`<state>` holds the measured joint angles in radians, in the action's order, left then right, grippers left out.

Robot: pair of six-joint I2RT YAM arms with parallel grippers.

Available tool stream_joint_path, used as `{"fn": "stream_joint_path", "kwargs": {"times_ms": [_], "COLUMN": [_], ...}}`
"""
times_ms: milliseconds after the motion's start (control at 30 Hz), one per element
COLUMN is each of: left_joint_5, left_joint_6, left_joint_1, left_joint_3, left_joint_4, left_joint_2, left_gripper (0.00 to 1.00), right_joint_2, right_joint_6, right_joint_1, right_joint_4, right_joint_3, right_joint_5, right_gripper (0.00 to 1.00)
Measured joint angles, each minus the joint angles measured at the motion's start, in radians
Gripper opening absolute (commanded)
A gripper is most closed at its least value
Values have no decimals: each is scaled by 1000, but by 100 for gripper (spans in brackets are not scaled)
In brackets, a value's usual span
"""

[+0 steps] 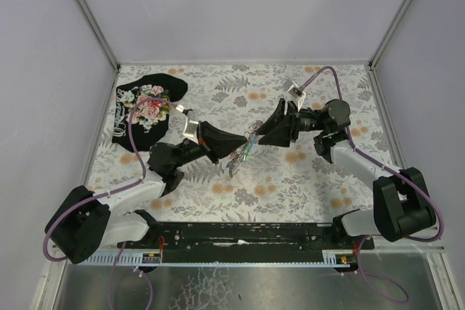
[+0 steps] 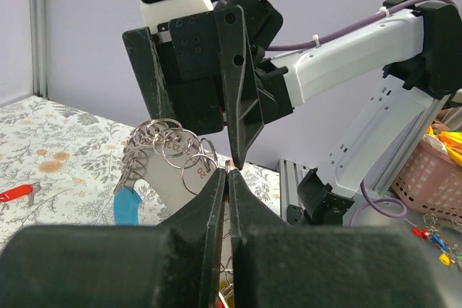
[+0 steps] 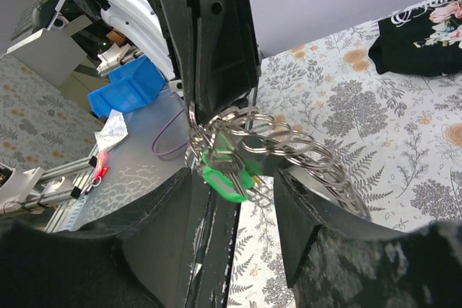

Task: Remove the keys from the keyring
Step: Pick up the key from the keyring.

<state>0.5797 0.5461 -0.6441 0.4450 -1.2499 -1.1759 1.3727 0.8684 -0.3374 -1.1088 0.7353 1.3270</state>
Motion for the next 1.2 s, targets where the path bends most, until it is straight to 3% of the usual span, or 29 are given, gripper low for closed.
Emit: {"fn": "stream_joint_path", "kwargs": {"times_ms": [233,433,533,933,1200], "left_joint_5": [-6,-27,-47,-156,-177], "left_joint_6": [-24,-27,-23,35,38], "left_joint_1": [-10,-10,-10,-25,-48], "left_joint_3": [4,4,4,13,55], "left_joint_4": [-22,-32,-55,-196,-217], "left_joint_2": [-40,-56,-64,-119,-165], "left_gripper": [0,0,0,0,0], "right_joint_2": [-27,-31,-31,3,27], "right_joint_6": [-24,-211,-253,16,144], "right_joint_1": [-3,7,9,9,9], "right_joint_4": [29,311,367,20,-110], "right_joint_3": [0,54,64,17,12], "right_joint_5": [3,12,21,15,-42], "right_gripper": [52,52,53,53,52]}}
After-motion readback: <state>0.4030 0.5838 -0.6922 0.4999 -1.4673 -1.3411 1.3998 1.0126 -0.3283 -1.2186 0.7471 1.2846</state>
